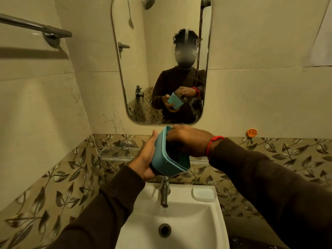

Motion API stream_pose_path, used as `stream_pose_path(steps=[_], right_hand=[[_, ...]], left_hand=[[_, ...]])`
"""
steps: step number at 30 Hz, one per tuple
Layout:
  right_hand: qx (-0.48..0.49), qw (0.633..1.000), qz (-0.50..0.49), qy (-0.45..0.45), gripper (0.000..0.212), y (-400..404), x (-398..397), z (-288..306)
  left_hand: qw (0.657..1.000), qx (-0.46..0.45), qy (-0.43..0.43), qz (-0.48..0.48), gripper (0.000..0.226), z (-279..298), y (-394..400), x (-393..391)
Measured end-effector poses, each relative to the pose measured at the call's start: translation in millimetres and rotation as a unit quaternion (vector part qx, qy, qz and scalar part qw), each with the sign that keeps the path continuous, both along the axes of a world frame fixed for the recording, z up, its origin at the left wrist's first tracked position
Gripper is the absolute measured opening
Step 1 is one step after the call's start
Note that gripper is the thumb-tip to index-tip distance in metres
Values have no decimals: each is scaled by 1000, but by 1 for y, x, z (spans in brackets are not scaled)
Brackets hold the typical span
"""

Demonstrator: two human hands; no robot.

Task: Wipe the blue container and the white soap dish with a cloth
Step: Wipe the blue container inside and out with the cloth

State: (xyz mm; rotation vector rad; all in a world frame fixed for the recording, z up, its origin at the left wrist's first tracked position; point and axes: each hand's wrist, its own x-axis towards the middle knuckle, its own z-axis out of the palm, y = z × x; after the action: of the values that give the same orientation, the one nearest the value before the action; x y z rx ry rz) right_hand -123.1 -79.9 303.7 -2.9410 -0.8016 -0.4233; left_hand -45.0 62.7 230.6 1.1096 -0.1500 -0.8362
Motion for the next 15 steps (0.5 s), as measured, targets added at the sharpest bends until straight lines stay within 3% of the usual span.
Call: stream_pose_path(steps=[4, 9, 15], right_hand=[[-115, 990, -24, -74, 34, 2, 10, -11], [-120, 991, -37, -36, 44, 8, 6, -20], [-112, 992, -12, 48, 39, 13, 0, -11]], left_hand=[[1000, -9, -12, 6, 75, 0, -5, -3], [995, -22, -84, 44, 70, -10, -2, -3], [991, -47, -107, 69, 73, -17, 4, 0]])
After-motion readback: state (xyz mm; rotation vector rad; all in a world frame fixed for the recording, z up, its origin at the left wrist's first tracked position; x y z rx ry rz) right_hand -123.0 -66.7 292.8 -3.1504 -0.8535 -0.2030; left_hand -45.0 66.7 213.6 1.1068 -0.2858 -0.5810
